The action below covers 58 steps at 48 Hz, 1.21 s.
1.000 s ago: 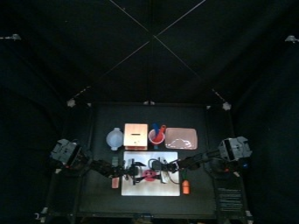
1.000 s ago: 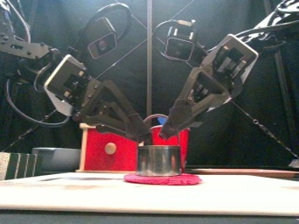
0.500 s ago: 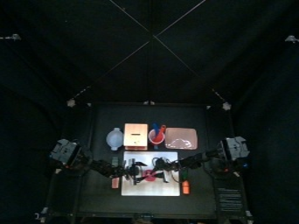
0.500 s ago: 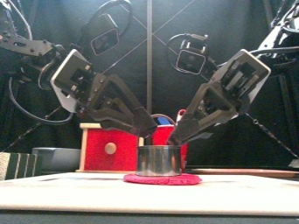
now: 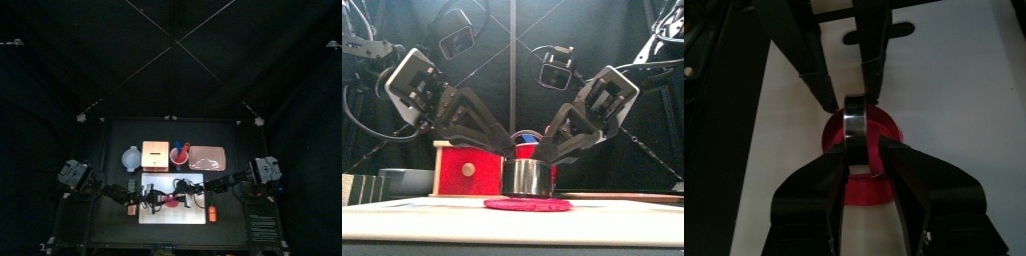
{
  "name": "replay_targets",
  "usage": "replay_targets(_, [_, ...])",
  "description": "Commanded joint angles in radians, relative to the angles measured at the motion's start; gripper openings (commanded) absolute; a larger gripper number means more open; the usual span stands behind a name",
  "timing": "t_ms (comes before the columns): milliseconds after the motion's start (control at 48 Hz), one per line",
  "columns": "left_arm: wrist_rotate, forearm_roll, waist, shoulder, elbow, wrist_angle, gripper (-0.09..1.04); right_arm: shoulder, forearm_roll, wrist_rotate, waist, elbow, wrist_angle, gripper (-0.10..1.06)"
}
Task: Get the cutter from the drawer then cut the dough then place the extra dough in the bowl
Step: Cut the dough
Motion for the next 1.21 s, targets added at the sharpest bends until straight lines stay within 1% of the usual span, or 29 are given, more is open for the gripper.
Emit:
replay_targets(21, [-0.002,-0.015,-0.006,-0.005,-0.008,-0.002,0.66,-0.018,0.006,0.000,-0.002,-0.018,0.006,0.70])
replay_targets(292, [-0.002,-0.023,-0.002,0.012,-0.014,-0.002,0.65,-0.021,0.005,-0.002,0.017,-0.052,0.087,0.70])
replay_targets(542, [-0.005,-0.025,0.000,0.029,-0.018,0.017,0.63,-0.026,0.000,-0.002,0.021,-0.060,0.137,0.69])
replay_targets(708, [-0.006,-0.035,0.000,0.034,-0.020,0.046,0.62,-0.051,-0.015,-0.002,0.025,-0.058,0.172,0.69])
replay_targets(792, [-0.005,-0.041,0.000,0.035,-0.018,0.049,0.60,-0.063,-0.020,-0.002,0.026,-0.057,0.192,0.69])
replay_targets(958, [-0.005,-0.049,0.000,0.034,-0.017,0.052,0.56,-0.069,-0.018,0.000,0.032,-0.054,0.206,0.68])
replay_targets(1083, [-0.005,-0.052,0.000,0.034,-0.017,0.063,0.56,-0.072,-0.017,0.000,0.037,-0.049,0.219,0.68])
replay_targets(1208, [-0.005,-0.052,0.000,0.034,-0.017,0.063,0.56,-0.074,-0.020,-0.002,0.037,-0.048,0.230,0.64])
